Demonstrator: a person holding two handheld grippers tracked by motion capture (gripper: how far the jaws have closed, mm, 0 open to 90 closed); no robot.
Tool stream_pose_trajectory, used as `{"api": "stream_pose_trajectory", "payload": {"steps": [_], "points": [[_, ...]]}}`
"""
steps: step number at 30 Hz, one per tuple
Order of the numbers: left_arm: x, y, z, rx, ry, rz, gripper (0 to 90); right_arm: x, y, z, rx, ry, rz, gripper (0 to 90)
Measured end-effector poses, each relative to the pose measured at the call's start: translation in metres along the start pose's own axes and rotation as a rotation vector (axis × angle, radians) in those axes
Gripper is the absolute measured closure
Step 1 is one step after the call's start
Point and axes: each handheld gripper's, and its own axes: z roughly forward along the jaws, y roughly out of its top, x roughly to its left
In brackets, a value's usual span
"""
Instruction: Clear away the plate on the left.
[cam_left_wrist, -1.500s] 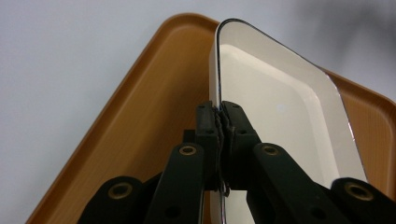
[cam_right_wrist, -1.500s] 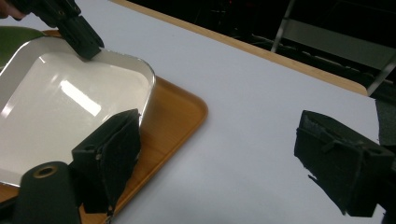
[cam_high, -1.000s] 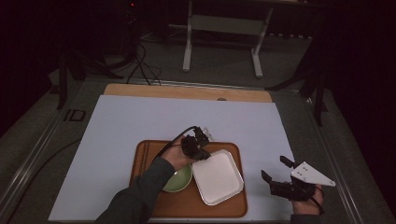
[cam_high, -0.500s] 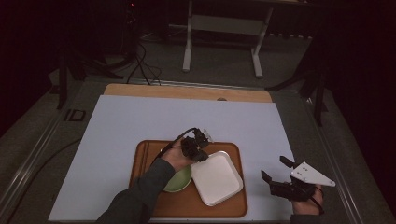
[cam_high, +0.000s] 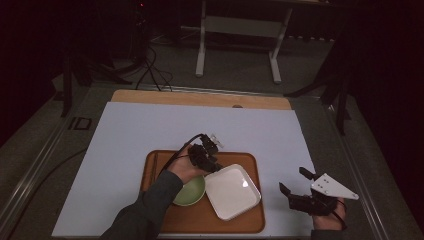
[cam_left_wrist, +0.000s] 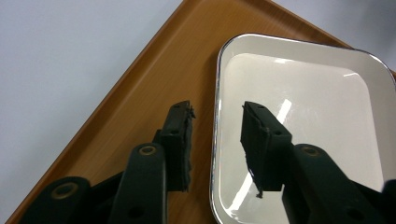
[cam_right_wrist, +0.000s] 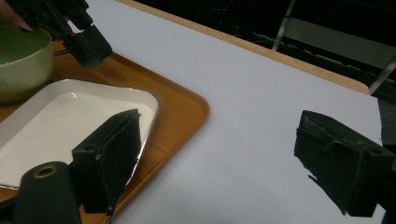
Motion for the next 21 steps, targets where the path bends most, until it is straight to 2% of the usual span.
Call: {"api": "stream_pose_trajectory", "payload": {"steps": [5, 9, 11, 16, 19, 21], "points": [[-0.001, -0.006, -0.010, -0.019, 0.013, -0.007, 61.0, 0.000, 0.000, 0.000, 0.000, -0.001, 0.001, 14.1], [0.000, -0.011, -0.018, -0.041, 0.034, -0.031, 57.3, 0.000, 0.000, 0.000, 0.000, -0.002, 0.001, 14.1], [0.003, -0.018, -0.025, -0.068, 0.060, -0.066, 57.1, 0.000, 0.000, 0.000, 0.002, -0.001, -0.002, 14.1], [0.006, -0.030, -0.033, -0.081, 0.125, -0.094, 55.7, 0.000, 0.000, 0.000, 0.000, -0.002, 0.000, 14.1], [0.007, -0.036, -0.040, -0.106, 0.146, -0.121, 54.6, 0.000, 0.000, 0.000, 0.000, -0.005, 0.003, 14.1], [0.008, -0.041, -0.046, -0.120, 0.177, -0.129, 53.6, 0.000, 0.000, 0.000, 0.000, -0.004, 0.001, 14.1]]}}
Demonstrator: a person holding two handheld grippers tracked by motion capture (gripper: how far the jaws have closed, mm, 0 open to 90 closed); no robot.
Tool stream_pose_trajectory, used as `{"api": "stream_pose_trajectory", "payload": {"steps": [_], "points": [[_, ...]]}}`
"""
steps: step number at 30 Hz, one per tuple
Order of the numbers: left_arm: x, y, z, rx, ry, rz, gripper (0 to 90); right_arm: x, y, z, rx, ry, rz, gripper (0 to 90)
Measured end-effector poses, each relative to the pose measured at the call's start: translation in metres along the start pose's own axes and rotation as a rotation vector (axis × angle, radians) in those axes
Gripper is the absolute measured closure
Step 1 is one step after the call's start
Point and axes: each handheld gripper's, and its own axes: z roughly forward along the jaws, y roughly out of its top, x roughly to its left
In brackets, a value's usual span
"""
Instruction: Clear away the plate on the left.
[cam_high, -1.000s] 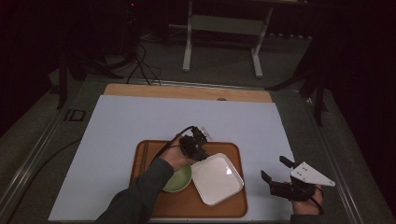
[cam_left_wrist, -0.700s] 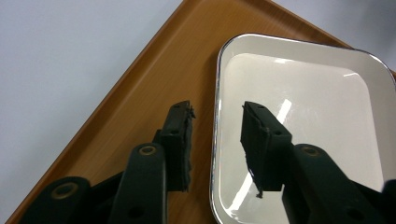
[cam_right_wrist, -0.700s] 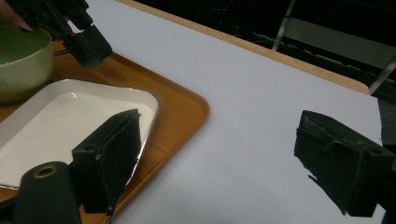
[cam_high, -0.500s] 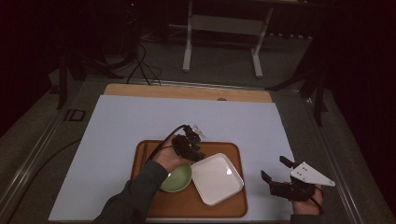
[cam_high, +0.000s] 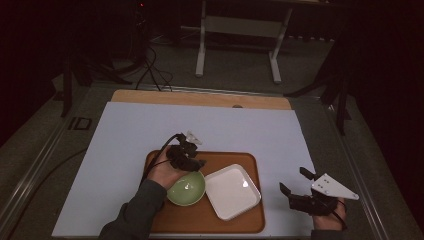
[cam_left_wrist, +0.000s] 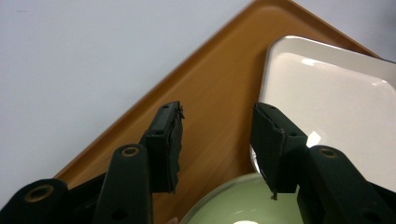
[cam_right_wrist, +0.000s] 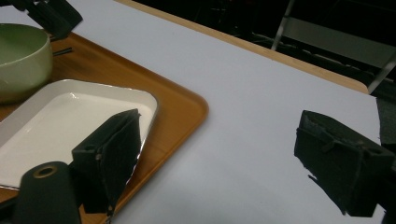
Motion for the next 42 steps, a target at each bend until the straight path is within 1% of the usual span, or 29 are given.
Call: {"api": "stream_pose_trajectory", "payload": {"steps": [5, 6, 7, 8, 10, 12, 17, 19, 23, 27, 33, 35, 40, 42], "points": [[0.008, -0.012, -0.018, -0.052, 0.090, -0.045, 45.0, 0.000, 0.000, 0.000, 0.000, -0.002, 0.004, 14.1], [0.008, -0.012, -0.018, -0.052, 0.090, -0.045, 43.0, 0.000, 0.000, 0.000, 0.000, -0.002, 0.004, 14.1], [0.012, -0.018, -0.028, -0.077, 0.139, -0.065, 43.0, 0.000, 0.000, 0.000, 0.000, -0.002, 0.003, 14.1], [0.014, -0.022, -0.032, -0.092, 0.162, -0.078, 39.7, 0.000, 0.000, 0.000, 0.000, -0.003, 0.004, 14.1], [0.019, -0.031, -0.043, -0.127, 0.185, -0.115, 36.1, 0.000, 0.000, 0.000, 0.002, -0.003, 0.004, 14.1], [0.024, -0.040, -0.052, -0.156, 0.218, -0.139, 33.2, 0.000, -0.001, 0.000, 0.004, -0.002, 0.004, 14.1], [0.030, -0.059, -0.069, -0.190, 0.285, -0.177, 32.7, 0.000, -0.001, 0.001, 0.006, -0.001, 0.004, 14.1], [0.031, -0.066, -0.075, -0.205, 0.319, -0.185, 32.6, 0.000, -0.001, 0.001, 0.007, -0.002, 0.006, 14.1], [0.034, -0.080, -0.086, -0.227, 0.386, -0.217, 29.5, 0.000, -0.001, 0.001, 0.007, -0.002, 0.010, 14.1], [0.039, -0.094, -0.093, -0.242, 0.425, -0.240, 24.6, 0.000, -0.001, 0.002, 0.010, -0.001, 0.008, 14.1], [0.047, -0.117, -0.103, -0.272, 0.464, -0.300, 17.9, 0.000, -0.002, 0.002, 0.016, -0.002, 0.014, 14.0], [0.048, -0.125, -0.106, -0.272, 0.478, -0.316, 16.4, 0.000, -0.002, 0.002, 0.017, -0.003, 0.018, 13.9], [0.051, -0.144, -0.110, -0.278, 0.486, -0.358, 15.3, 0.000, -0.002, 0.003, 0.019, -0.005, 0.020, 13.9], [0.052, -0.151, -0.112, -0.277, 0.481, -0.366, 15.3, 0.000, -0.002, 0.003, 0.018, -0.008, 0.024, 13.8]]}}
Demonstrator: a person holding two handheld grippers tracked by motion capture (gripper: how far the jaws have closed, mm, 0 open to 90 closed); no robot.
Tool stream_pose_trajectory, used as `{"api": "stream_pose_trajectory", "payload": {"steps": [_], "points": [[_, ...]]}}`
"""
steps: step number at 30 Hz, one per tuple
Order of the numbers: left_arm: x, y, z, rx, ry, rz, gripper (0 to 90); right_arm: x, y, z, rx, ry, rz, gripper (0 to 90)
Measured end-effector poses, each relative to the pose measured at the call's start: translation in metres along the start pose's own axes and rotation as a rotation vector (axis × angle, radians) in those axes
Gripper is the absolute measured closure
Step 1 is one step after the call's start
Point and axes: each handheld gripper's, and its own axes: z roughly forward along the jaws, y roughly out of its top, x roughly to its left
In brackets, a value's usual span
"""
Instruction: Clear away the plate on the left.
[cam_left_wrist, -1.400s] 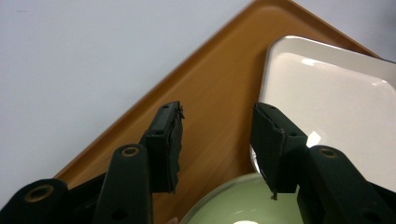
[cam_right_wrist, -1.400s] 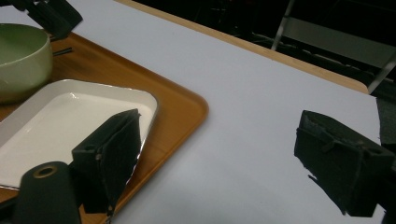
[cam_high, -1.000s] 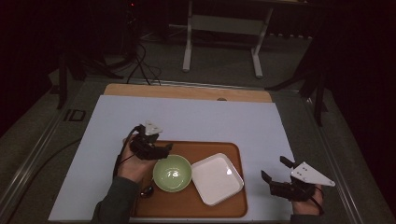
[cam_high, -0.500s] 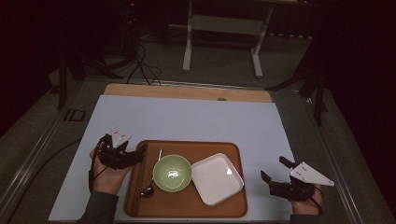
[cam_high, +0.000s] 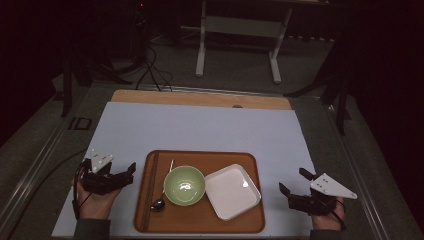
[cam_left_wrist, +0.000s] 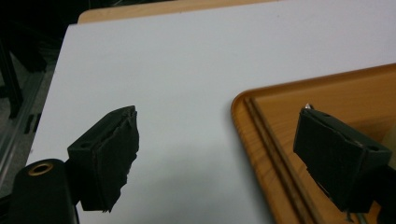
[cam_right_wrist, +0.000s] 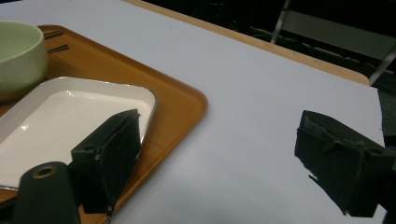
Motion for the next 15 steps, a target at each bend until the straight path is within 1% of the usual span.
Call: {"api": "stream_pose_trajectory", "payload": {"steps": [1, 2, 3, 10, 12, 13, 15], "points": [[0.002, -0.002, -0.002, -0.001, 0.002, -0.001, 15.3, 0.000, 0.000, 0.000, -0.001, -0.001, 0.000, 13.8], [0.004, -0.003, -0.004, -0.002, -0.003, -0.011, 15.3, 0.000, 0.000, 0.000, -0.002, -0.002, 0.001, 13.8], [0.006, -0.004, -0.006, -0.004, -0.016, -0.022, 15.3, -0.001, 0.000, 0.000, -0.002, -0.002, 0.001, 13.8], [0.019, -0.014, -0.024, -0.017, 0.004, -0.033, 15.5, -0.001, -0.001, 0.000, 0.001, 0.000, 0.008, 13.7], [0.023, -0.017, -0.029, -0.024, 0.011, -0.044, 15.4, -0.001, -0.001, 0.001, 0.002, -0.001, 0.009, 13.7], [0.026, -0.019, -0.032, -0.028, 0.008, -0.056, 15.5, -0.001, -0.001, 0.001, 0.003, -0.001, 0.010, 13.7], [0.029, -0.022, -0.038, -0.034, 0.011, -0.061, 15.6, -0.001, -0.001, 0.001, 0.004, -0.004, 0.010, 13.7]]}}
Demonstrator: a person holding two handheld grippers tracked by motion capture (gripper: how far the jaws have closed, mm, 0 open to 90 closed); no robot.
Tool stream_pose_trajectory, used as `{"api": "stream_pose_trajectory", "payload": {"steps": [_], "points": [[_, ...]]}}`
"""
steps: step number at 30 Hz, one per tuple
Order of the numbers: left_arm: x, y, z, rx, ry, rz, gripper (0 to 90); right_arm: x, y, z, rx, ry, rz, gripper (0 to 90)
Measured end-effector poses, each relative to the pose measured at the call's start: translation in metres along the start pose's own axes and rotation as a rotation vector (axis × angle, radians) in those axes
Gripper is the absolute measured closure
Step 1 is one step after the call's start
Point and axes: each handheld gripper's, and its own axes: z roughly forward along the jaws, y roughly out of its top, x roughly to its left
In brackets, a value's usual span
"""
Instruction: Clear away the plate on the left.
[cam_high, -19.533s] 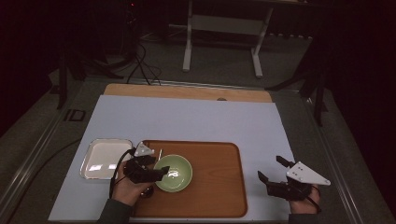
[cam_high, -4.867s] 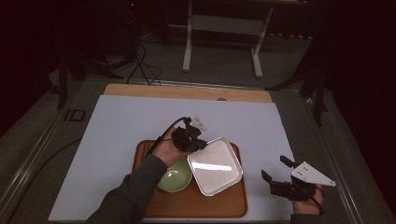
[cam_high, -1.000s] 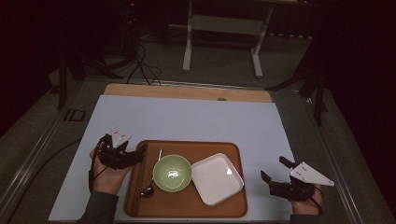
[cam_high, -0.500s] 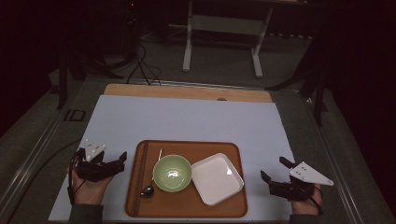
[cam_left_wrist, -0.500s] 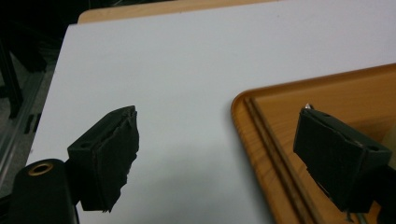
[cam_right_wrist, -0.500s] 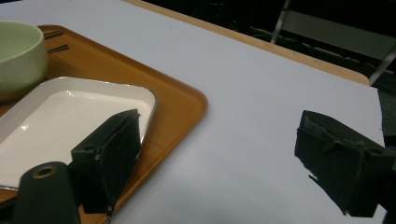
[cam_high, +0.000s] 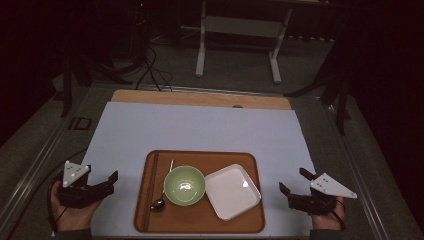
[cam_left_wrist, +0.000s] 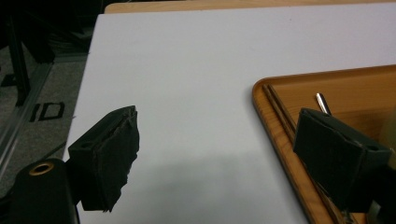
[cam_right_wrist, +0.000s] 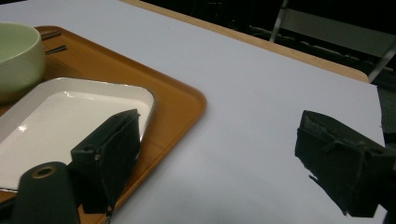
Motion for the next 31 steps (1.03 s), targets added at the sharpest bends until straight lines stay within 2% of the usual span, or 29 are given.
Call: {"api": "stream_pose_trajectory", "payload": {"steps": [10, 19, 27, 31], "points": [[0.007, -0.006, -0.016, -0.023, 0.024, 0.012, 15.6, -0.003, -0.001, -0.001, 0.000, -0.003, 0.013, 13.7], [0.014, -0.003, -0.023, -0.048, -0.002, 0.014, 15.5, -0.007, -0.001, -0.004, -0.019, -0.018, 0.035, 13.4], [0.026, -0.004, -0.029, -0.074, 0.009, -0.031, 15.3, -0.008, -0.001, -0.004, -0.023, -0.025, 0.044, 13.2], [0.024, -0.003, -0.028, -0.068, 0.030, -0.023, 13.6, -0.009, -0.002, -0.004, -0.024, -0.028, 0.045, 13.1]]}}
